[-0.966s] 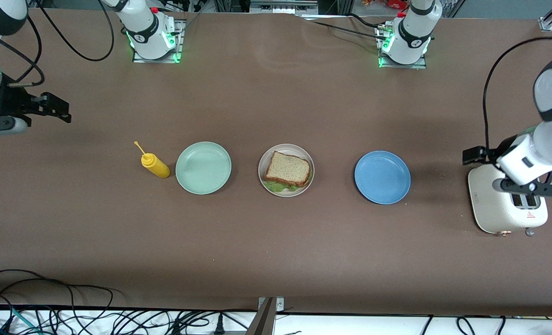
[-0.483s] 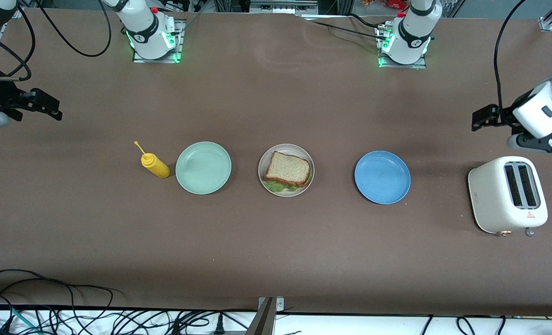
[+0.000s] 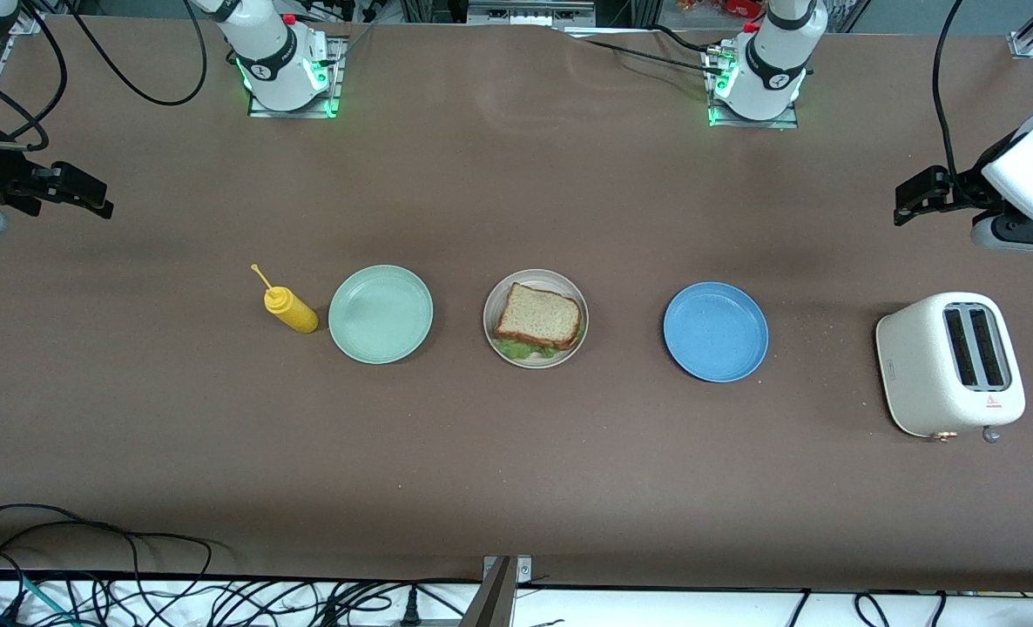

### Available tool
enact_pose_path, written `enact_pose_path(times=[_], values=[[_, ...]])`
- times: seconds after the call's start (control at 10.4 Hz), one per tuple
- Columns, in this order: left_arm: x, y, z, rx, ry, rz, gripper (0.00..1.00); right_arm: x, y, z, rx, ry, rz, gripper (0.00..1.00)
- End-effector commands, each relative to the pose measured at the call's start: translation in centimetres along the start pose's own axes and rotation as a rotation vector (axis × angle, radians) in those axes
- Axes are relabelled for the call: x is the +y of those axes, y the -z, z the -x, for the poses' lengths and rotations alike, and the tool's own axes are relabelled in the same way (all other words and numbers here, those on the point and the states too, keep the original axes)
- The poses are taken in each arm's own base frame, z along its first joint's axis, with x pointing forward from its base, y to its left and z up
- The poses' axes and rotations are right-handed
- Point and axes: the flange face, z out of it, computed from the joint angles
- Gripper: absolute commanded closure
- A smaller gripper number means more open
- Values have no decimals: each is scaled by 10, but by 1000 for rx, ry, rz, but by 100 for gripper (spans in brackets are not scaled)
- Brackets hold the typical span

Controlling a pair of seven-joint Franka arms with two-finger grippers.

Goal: Make sandwich on beige plate with both arms

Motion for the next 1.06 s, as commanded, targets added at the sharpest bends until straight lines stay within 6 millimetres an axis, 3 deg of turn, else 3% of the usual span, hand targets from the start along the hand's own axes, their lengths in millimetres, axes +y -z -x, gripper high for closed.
enact_pose_path(times=[0.0, 0.1, 0.29, 0.97], values=[[6, 13, 7, 22, 4, -23, 0, 1, 6, 5, -2, -26, -25, 0], [7, 16, 9, 31, 6, -7, 0, 1, 7, 5, -1, -26, -25, 0], [9, 22, 12, 44, 9, 0, 0, 20, 7, 13, -42, -48, -33, 0], [12, 29, 15, 67, 23, 7, 0, 18, 20, 9, -11, -44, -30, 0]])
